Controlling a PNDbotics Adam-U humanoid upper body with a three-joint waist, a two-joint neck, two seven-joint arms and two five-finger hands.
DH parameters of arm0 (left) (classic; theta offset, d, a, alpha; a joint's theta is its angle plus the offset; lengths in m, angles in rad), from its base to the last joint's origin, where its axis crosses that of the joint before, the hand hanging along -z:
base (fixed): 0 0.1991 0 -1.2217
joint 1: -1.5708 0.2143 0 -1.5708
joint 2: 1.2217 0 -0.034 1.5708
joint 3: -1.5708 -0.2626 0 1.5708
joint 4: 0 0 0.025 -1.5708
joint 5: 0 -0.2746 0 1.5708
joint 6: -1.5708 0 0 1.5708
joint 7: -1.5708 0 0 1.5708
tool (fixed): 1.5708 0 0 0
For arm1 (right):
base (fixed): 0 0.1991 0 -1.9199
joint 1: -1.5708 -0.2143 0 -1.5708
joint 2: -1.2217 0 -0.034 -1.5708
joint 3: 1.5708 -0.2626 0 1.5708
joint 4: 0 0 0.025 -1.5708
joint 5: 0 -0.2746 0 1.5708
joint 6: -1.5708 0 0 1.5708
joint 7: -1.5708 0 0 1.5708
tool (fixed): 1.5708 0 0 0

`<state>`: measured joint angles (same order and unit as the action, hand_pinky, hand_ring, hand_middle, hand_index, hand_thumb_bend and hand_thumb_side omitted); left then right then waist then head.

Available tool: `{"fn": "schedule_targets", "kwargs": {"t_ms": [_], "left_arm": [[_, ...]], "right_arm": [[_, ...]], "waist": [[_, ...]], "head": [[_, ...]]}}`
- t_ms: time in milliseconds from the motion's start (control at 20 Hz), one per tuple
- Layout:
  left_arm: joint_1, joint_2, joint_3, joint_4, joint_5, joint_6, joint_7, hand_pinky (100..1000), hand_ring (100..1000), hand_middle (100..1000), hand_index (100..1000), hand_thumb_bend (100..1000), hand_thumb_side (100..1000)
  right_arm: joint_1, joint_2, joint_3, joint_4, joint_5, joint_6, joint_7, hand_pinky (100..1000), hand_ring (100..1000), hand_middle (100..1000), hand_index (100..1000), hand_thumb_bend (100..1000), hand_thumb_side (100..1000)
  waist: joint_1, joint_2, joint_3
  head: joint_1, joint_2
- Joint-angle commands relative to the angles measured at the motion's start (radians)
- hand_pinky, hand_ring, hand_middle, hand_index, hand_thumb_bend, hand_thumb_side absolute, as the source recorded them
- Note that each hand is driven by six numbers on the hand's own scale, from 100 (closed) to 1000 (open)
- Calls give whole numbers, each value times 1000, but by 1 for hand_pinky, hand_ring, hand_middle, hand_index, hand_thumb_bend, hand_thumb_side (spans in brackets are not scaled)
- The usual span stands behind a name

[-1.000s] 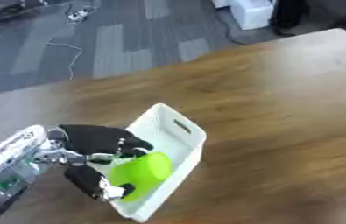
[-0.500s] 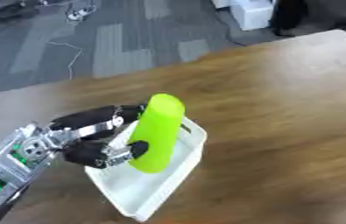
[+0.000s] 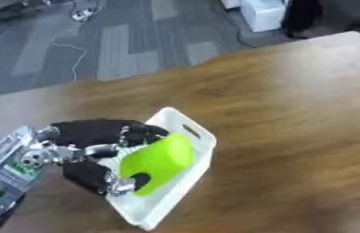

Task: Pick up objects on the table and place them in the box.

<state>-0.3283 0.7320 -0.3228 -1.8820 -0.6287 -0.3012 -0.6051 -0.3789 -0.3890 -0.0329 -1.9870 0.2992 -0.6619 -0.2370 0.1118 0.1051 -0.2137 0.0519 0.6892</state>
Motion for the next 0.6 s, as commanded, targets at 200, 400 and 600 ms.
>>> {"fn": "schedule_targets", "kwargs": {"t_ms": [200,400,600], "left_arm": [[6,53,-30,-6,-294,-49,-152,1000,1000,1000,1000,640,1000],[21,103,-40,-74,-363,-63,-284,1000,1000,1000,1000,664,1000],[30,177,-38,-115,-377,-103,-301,1000,1000,1000,1000,594,1000]], "right_arm": [[-7,-12,-5,-13,3,-1,-2,354,471,488,568,247,1000],[-5,-14,-4,-13,4,0,-2,353,471,488,568,247,1000],[-2,-19,-3,-13,5,1,-1,353,471,488,568,247,1000]], "waist": [[-7,-9,0],[-5,-10,1],[-2,-12,4]], "head": [[-1,-5],[-1,1],[-3,9]]}}
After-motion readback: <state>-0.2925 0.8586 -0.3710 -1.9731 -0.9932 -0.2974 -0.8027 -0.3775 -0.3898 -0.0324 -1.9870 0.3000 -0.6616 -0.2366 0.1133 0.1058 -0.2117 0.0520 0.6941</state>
